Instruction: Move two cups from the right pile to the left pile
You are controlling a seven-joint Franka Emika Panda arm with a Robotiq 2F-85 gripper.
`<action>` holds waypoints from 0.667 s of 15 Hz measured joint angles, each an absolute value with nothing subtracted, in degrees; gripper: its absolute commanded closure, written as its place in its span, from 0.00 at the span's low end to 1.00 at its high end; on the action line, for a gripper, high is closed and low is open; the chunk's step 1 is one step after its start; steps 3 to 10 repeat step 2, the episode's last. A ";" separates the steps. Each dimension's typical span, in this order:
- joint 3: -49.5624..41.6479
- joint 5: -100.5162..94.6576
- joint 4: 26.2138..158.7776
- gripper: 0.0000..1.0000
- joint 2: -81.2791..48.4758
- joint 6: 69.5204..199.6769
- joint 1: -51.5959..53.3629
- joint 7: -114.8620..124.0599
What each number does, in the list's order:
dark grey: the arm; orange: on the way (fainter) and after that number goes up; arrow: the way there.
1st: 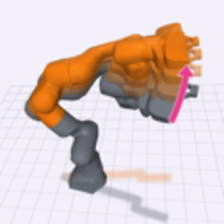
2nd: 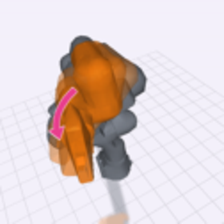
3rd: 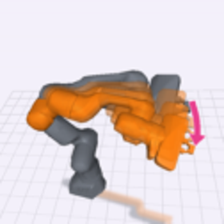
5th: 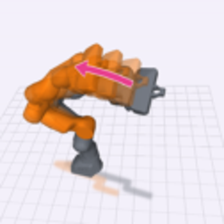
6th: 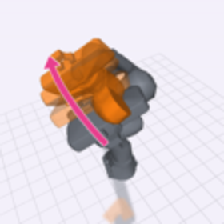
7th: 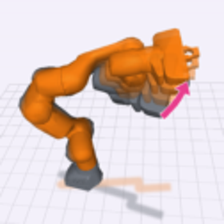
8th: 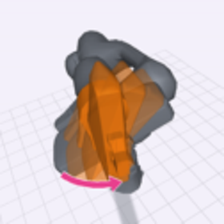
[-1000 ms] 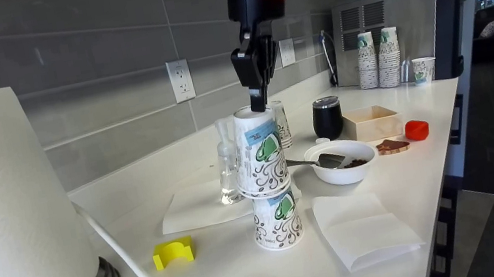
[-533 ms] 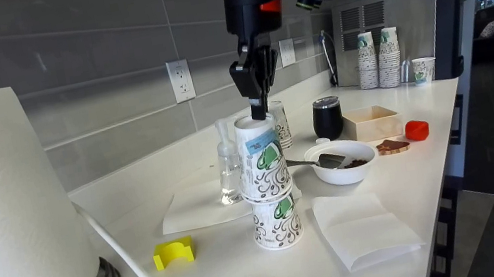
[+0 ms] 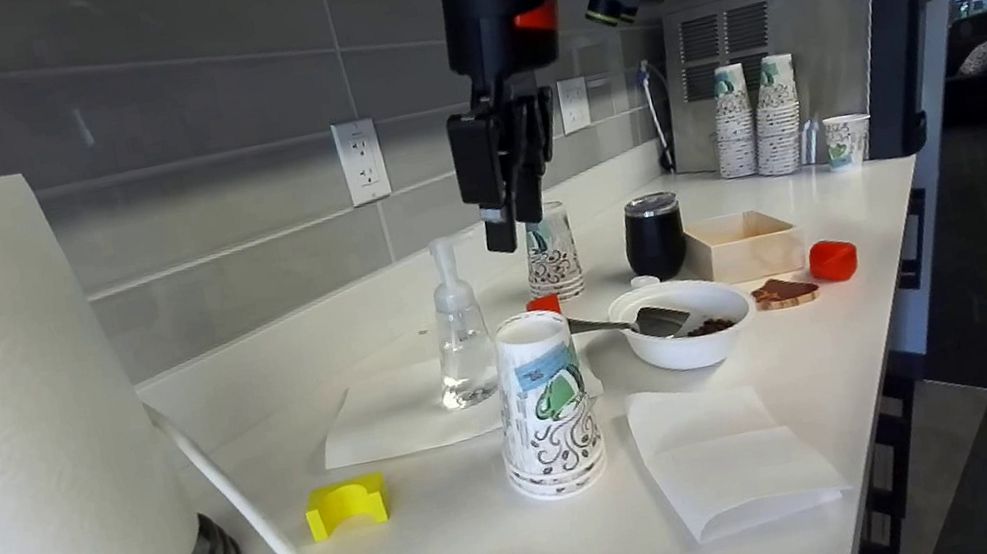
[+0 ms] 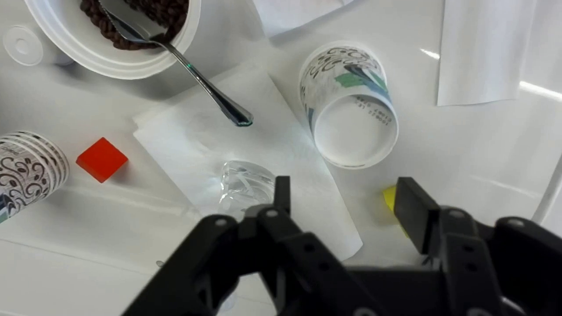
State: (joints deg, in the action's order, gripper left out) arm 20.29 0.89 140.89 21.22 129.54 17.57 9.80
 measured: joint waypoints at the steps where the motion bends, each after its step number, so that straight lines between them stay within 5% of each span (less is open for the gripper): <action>1: 20.29 0.89 140.87 0.00 21.22 129.54 17.57 9.80; 10: 20.29 0.89 140.86 0.00 21.21 129.54 17.57 9.80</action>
